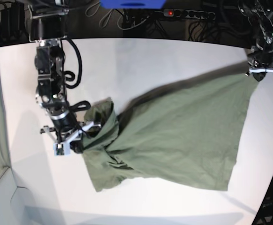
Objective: Layout the t-shirt on the table in an organized manner, then fold the t-shirt properly
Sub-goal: 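Grasp the shirt's bunched hem with the right gripper and pull it outward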
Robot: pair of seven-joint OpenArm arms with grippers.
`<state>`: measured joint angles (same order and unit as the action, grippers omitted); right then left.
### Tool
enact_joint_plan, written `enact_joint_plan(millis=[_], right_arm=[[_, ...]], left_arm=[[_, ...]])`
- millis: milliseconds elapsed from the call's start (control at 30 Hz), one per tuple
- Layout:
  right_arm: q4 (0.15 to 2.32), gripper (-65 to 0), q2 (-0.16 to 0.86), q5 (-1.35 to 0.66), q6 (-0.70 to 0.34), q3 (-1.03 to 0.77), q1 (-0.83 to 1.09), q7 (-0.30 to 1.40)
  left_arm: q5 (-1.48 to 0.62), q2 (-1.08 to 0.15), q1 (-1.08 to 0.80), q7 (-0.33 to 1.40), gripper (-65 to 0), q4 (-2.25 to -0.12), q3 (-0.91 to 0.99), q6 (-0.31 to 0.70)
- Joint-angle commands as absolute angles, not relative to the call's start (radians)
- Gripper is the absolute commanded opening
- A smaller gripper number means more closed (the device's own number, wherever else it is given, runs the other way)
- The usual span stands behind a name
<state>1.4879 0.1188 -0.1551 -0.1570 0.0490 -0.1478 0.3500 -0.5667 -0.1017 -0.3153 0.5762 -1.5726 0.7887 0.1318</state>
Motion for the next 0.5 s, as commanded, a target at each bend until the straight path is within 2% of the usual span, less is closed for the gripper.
enact_joint_plan(millis=[0, 233, 467], right_arm=[[1.501, -65.0, 0.128, -0.157, -0.156, 0.045, -0.199, 0.329], [1.425, -65.0, 0.139, -0.157, -0.156, 0.045, -0.406, 0.364], [1.133, -65.0, 0.154, -0.157, -0.156, 0.045, -0.628, 0.344]], left_arm=[[-0.567, -0.119, -0.312, 0.552, -64.6, -1.593, 0.811, 0.134], [-0.576, -0.125, -0.312, 0.552, -64.6, -1.598, 0.828, 0.134], [-0.576, -0.147, -0.300, 0.552, -64.6, -1.612, 0.843, 0.134]])
